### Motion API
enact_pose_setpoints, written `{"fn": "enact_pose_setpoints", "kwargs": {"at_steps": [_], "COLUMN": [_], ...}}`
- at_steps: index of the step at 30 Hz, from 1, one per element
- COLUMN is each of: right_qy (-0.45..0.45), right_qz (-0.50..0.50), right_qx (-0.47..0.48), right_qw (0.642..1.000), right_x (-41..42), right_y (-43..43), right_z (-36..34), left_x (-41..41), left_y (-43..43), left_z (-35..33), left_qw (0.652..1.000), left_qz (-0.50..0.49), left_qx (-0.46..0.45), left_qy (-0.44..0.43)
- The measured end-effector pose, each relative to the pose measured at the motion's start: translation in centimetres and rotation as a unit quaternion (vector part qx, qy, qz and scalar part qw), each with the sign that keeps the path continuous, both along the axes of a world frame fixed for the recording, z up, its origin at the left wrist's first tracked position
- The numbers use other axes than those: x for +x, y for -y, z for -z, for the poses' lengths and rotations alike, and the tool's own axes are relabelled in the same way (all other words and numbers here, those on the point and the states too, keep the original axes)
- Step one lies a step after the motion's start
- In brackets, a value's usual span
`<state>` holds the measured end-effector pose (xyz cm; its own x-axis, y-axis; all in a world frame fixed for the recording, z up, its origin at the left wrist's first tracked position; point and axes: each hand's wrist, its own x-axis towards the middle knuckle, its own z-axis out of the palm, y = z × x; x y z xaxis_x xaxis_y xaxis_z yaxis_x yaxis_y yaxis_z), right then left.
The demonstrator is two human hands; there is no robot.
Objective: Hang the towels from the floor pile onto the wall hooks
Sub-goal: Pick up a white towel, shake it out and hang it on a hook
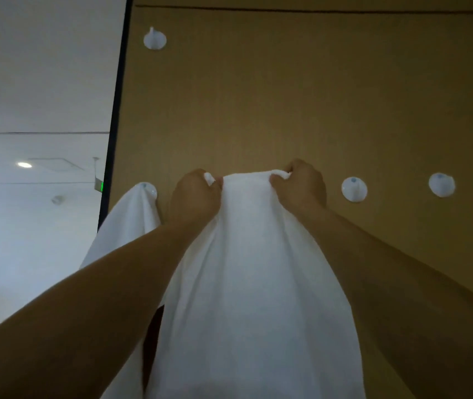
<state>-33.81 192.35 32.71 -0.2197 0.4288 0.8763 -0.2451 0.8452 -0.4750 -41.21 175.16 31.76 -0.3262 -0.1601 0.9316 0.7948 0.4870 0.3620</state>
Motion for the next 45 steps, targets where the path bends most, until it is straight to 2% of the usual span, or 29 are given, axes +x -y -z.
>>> {"fn": "enact_pose_setpoints", "kwargs": {"at_steps": [3,7,10,12,13,15,16,17,20,22,23,25,28,32,34,36,39,42,45], "right_qy": [0.015,0.080,0.115,0.078,0.042,-0.015,-0.018,-0.004,0.073,0.086,0.090,0.090,0.099,0.128,0.123,0.131,0.161,0.189,0.194], "right_qz": [0.041,0.006,-0.010,0.092,0.145,0.193,0.184,0.144,-0.058,-0.129,-0.145,-0.162,-0.176,-0.266,-0.289,-0.296,-0.228,-0.296,-0.334], "right_qx": [0.019,0.021,0.015,0.062,0.103,0.200,0.239,0.259,0.211,0.177,0.162,0.124,0.074,-0.029,-0.070,-0.081,-0.045,-0.115,-0.146], "right_qw": [0.999,0.997,0.993,0.991,0.983,0.960,0.953,0.955,0.973,0.972,0.972,0.975,0.977,0.955,0.947,0.943,0.959,0.929,0.911], "right_x": [-0.7,-0.6,-0.2,-0.2,-0.3,-0.3,-0.4,-0.6,-0.6,-0.2,0.0,0.5,0.9,0.5,0.3,0.3,0.5,0.6,0.8], "right_y": [-0.4,-0.4,0.2,1.0,1.4,2.3,2.5,2.6,2.4,2.6,2.8,3.1,3.6,3.8,3.7,3.6,3.3,3.1,2.8], "right_z": [1.5,2.7,3.1,3.3,3.5,4.2,4.7,5.1,5.9,6.3,6.4,6.7,7.2,9.2,10.4,11.5,12.8,14.7,17.2], "left_x": [-0.1,0.4,1.7,2.7,2.9,3.2,3.3,3.3,3.2,3.3,3.5,3.9,4.4,4.0,3.4,2.8,2.3,2.7,2.6], "left_y": [-0.4,-0.8,-0.9,-1.0,-1.1,-1.3,-1.5,-1.7,-2.0,-1.8,-1.7,-1.3,-1.2,-1.9,-2.5,-2.9,-3.2,-3.2,-2.7], "left_z": [1.0,2.0,2.0,2.2,2.3,3.0,3.3,3.5,3.6,4.0,4.1,4.6,5.5,8.8,11.2,13.1,14.7,15.8,18.0], "left_qw": [0.998,0.983,0.972,0.977,0.978,0.938,0.916,0.914,0.964,0.967,0.964,0.970,0.965,0.944,0.951,0.948,0.946,0.928,0.911], "left_qz": [-0.040,0.112,0.123,0.032,-0.058,-0.244,-0.275,-0.258,-0.038,0.119,0.141,0.121,0.167,0.236,0.234,0.245,0.254,0.257,0.293], "left_qx": [0.005,0.003,-0.078,-0.157,-0.184,-0.234,-0.263,-0.284,-0.262,-0.216,-0.208,-0.196,-0.158,-0.133,-0.083,-0.003,0.058,0.133,0.133], "left_qy": [0.055,0.148,0.187,0.142,0.081,-0.077,-0.124,-0.131,-0.023,0.064,0.083,0.081,0.130,0.189,0.184,0.204,0.195,0.235,0.259]}}
